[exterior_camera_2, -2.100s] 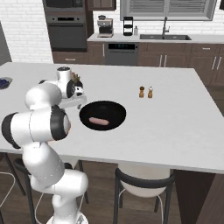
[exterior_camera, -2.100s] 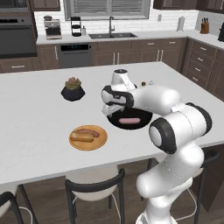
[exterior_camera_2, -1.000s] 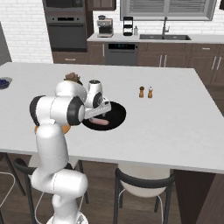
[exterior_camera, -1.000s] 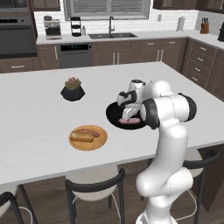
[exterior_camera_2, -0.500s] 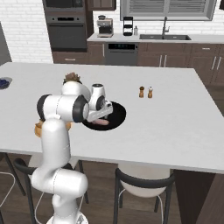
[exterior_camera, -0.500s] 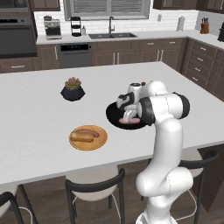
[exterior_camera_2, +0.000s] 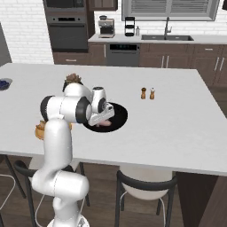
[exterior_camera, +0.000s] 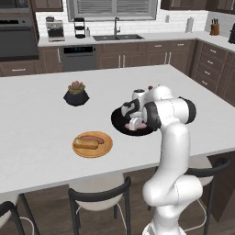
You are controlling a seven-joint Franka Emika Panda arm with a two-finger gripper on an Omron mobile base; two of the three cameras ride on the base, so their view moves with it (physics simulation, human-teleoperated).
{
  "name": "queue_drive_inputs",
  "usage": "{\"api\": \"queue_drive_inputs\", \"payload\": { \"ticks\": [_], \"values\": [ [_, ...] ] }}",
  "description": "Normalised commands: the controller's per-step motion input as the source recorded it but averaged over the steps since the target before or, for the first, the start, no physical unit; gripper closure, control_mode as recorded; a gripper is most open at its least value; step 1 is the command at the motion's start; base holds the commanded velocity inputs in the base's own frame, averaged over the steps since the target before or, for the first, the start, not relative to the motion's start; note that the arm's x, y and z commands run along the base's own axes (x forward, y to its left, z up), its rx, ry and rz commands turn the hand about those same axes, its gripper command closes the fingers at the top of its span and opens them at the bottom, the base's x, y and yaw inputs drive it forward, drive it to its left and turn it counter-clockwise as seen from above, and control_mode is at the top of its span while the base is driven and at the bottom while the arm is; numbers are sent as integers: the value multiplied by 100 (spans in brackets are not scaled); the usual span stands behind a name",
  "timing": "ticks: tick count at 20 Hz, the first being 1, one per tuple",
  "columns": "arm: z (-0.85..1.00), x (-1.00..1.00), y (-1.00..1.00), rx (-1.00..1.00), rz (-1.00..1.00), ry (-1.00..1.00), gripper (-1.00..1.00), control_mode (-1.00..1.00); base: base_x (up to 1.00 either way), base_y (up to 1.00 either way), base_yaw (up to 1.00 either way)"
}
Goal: Place one bun and one sausage from the bowl on each plate.
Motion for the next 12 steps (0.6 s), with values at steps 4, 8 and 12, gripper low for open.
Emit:
{"api": "queue_drive_inputs", "payload": {
  "ticks": [4, 8, 12],
  "values": [
    [34, -55, 0, 0, 0, -12, 100, -100, 0, 0, 0],
    [96, -79, 0, 0, -2, -24, 100, -100, 0, 0, 0],
    [99, -100, 2, 0, 0, -34, 100, -100, 0, 0, 0]
  ]
}}
